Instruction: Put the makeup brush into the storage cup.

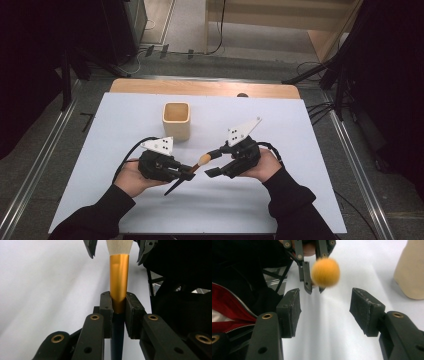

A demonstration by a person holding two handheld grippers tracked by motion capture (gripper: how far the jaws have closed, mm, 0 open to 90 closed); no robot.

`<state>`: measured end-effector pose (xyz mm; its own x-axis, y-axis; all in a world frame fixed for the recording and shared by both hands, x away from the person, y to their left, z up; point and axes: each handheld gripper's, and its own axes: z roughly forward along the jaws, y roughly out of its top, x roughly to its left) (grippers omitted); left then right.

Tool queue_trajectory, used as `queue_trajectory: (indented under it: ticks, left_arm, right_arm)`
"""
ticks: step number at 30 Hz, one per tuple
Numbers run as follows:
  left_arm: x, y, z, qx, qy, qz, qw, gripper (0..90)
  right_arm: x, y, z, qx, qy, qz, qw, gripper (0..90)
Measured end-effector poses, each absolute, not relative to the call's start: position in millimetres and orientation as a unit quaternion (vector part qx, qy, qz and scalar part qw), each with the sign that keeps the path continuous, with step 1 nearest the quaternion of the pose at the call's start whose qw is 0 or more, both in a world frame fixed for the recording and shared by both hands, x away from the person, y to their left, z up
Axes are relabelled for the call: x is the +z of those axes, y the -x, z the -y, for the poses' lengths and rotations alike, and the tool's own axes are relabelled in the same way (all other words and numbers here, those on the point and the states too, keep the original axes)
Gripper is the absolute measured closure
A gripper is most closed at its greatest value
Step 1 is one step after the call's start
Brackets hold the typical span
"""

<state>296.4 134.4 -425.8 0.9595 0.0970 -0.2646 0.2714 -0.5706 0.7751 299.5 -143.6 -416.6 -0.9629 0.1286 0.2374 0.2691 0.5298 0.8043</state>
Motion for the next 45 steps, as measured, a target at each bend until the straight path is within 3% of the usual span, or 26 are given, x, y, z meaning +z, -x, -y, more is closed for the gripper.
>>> queue_trajectory:
  ticks: [8,45]
  left_arm:
    - [-424.9,-297.6,-143.3,-0.090,-0.867,-0.117,0.475,79.2]
    - [-428.2,-296.6,-163.2,-0.069,-0.817,-0.144,0.555,79.3]
  right_arm:
    - [-426.5,-294.8,150.2,-0.487,0.124,0.863,0.043,38.6]
    - [-440.6,-278.9,167.8,-0.539,0.148,0.829,0.033,31.1]
